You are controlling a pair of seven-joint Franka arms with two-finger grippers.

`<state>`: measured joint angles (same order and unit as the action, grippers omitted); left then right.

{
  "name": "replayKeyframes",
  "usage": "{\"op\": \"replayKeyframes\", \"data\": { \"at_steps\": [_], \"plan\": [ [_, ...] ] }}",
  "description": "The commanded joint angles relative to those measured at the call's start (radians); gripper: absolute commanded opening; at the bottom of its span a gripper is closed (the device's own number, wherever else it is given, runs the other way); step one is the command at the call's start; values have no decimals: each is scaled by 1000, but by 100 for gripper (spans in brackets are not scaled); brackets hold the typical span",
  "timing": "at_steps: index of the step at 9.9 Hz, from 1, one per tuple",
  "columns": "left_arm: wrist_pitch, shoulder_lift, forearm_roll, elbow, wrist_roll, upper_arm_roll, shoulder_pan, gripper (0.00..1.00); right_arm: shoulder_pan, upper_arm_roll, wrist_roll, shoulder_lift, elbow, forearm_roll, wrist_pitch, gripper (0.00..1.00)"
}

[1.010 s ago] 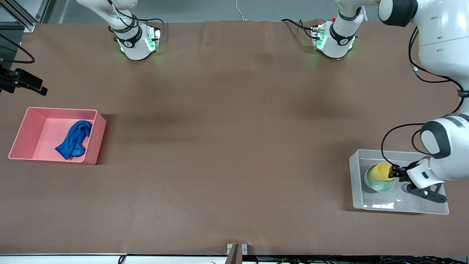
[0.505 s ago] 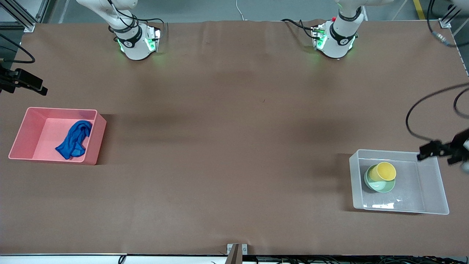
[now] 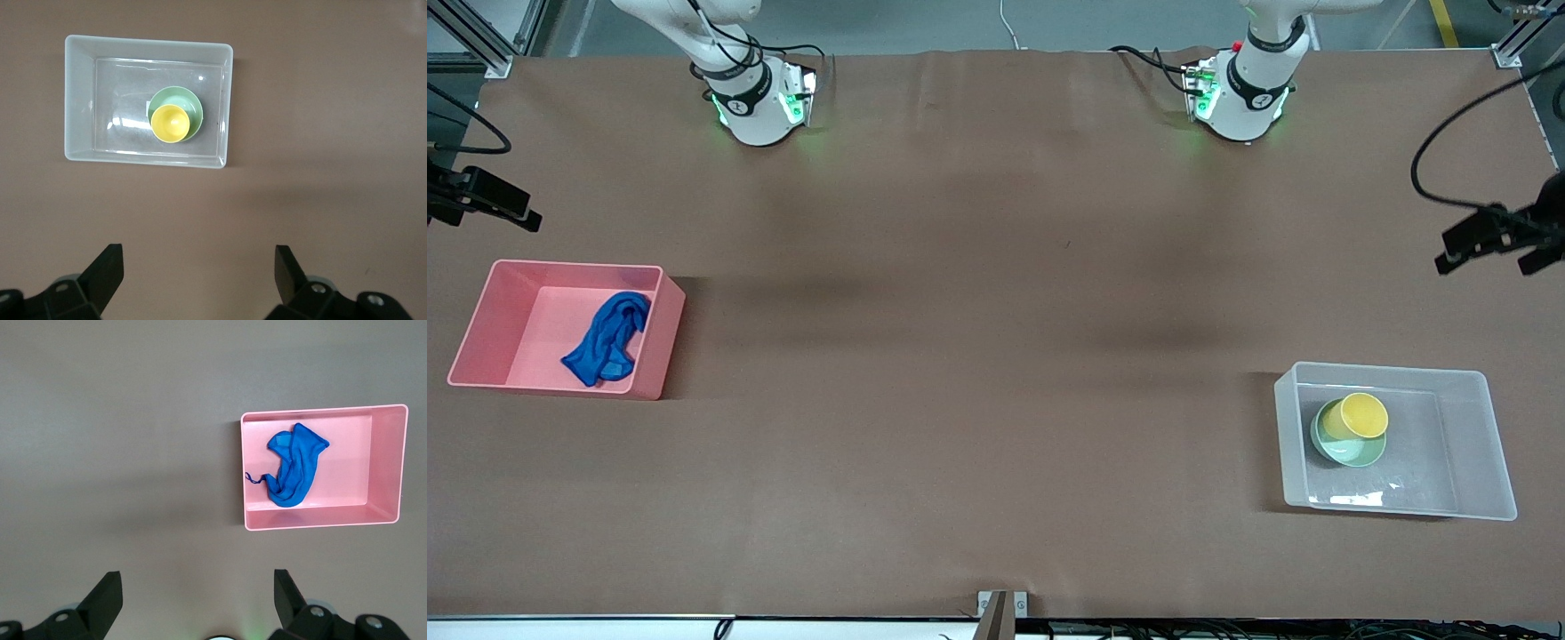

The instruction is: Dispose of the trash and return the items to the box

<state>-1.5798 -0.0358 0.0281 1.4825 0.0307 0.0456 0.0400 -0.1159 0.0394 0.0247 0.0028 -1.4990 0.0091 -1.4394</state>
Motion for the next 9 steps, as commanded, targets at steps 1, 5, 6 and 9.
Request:
{"op": "replayKeyframes", "data": {
  "at_steps": [1, 5, 6, 9],
  "plan": [
    [84, -21, -40, -62, -6, -3, 0, 100, -10, 2, -46, -1, 6, 12, 4, 100],
    [122, 5, -59, -44, 32, -30, -8, 99, -8, 2, -83, -1, 6, 9, -7, 100],
    [124, 5, -56, -42, 15, -30, -6, 99, -8, 2, -85, -1, 6, 9, -7, 100],
    [126, 8, -59, -44, -43, -36, -2, 99, -10, 2, -85, -1, 6, 9, -7, 100]
  ]
}}
